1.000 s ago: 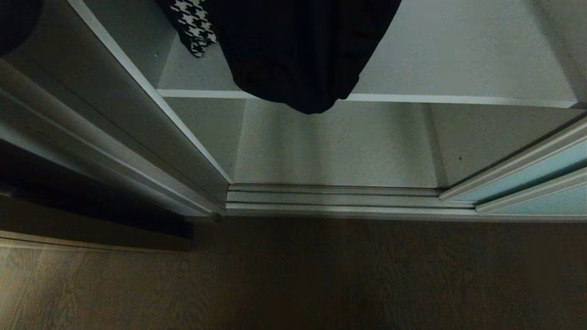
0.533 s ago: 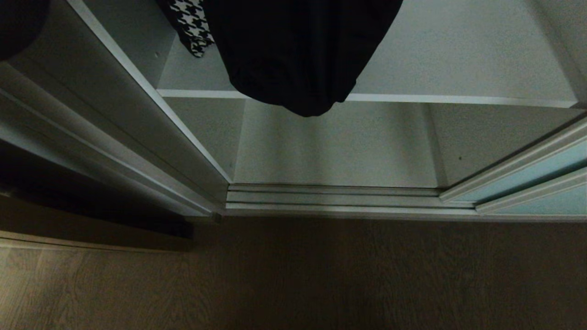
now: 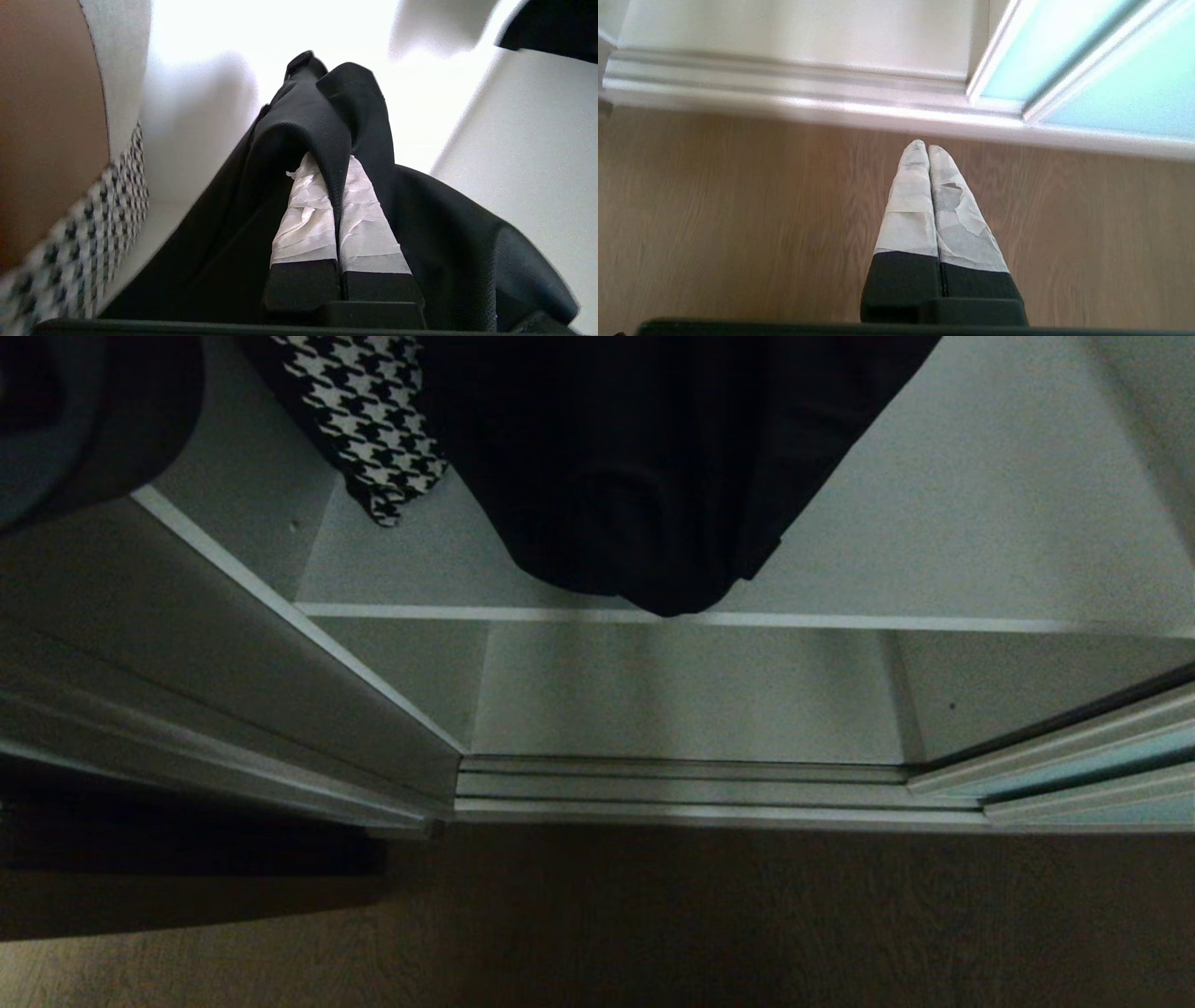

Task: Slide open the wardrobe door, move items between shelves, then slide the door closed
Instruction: Place the bag on the higher shelf

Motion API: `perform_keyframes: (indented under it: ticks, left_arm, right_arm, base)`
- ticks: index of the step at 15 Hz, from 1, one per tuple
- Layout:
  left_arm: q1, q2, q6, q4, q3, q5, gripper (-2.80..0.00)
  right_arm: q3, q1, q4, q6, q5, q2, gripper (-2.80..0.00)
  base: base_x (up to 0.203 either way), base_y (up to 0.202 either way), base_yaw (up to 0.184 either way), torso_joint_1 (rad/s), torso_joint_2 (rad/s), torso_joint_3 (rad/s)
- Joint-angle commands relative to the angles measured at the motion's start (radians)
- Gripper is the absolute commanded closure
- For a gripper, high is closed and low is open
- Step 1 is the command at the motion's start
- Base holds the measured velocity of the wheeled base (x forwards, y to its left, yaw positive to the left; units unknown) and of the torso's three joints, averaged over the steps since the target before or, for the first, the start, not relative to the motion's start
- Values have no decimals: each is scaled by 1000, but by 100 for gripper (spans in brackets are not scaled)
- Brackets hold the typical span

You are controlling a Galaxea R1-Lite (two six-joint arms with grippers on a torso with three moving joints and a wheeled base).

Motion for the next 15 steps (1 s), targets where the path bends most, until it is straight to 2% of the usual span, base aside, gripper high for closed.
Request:
perform_keyframes:
  ticks: [1,6,8,10,12,15]
  left_arm:
    - [1,9,-2,-7,0,6,0]
    - [1,25,-9,-14,0,16,0]
    - [2,60,-63,-16,0,38,0]
    - [4,89,-89,-22,-3,47,0]
    - [4,89,-89,-22,-3,47,0]
    - [13,144,-92,-120,-11,62,0]
  right_arm:
    - [0,0,0,0,0,-3,0]
    - [0,0,0,0,0,-3,0]
    - [0,0,0,0,0,-3,0]
    - [0,0,0,0,0,-3,0]
    - [0,0,0,0,0,-3,0]
    - [0,0,0,0,0,-3,0]
  base:
    - [192,0,-1,-3,2,2]
    - [184,0,1,4,3,2]
    - [22,0,4,6,1,1]
    - [0,0,0,0,0,0]
    - [0,0,0,0,0,0]
    - [0,0,0,0,0,0]
